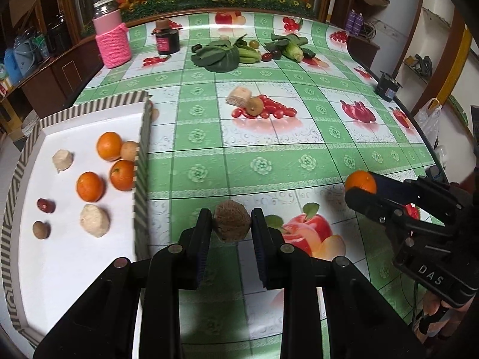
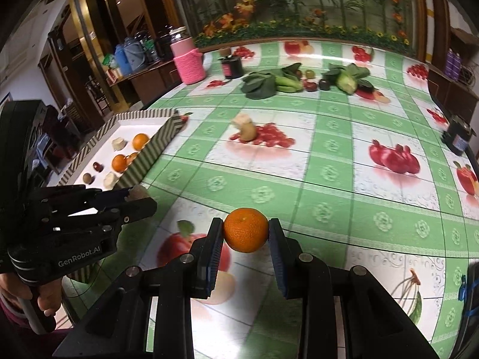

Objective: Organize fruits
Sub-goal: 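Carry brown rough ball with left gripper while right gripper carries orange over tray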

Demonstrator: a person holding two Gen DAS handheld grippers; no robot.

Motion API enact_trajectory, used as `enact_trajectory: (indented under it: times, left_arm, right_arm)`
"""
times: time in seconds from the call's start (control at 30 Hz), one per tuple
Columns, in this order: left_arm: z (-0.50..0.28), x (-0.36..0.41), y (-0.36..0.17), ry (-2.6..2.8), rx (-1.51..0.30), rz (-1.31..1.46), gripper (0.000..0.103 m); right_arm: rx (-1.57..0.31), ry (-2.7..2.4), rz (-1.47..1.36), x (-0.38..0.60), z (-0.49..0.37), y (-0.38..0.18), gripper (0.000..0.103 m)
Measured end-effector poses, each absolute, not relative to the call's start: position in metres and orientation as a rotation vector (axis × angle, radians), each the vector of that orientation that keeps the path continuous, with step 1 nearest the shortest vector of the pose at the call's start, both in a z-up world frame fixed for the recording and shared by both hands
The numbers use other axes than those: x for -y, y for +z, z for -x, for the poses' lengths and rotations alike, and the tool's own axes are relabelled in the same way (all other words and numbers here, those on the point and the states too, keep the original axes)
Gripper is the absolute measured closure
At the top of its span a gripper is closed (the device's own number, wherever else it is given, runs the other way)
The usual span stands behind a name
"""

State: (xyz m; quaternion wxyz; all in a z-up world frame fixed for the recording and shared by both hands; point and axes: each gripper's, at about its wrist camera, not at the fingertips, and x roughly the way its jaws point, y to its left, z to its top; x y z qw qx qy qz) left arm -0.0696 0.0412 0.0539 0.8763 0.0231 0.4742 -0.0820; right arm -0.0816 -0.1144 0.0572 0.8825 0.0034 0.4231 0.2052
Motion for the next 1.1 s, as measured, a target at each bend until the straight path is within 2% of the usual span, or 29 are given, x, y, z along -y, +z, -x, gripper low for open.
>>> enact_trajectory:
  times: [1.1]
  left_arm:
    - [0.095,-0.189,0.05,0.066,-1.0,0.102,0.079]
  right_arm:
    - [-0.854,0.65,0.134,-0.005,0.083,0.078,0.072]
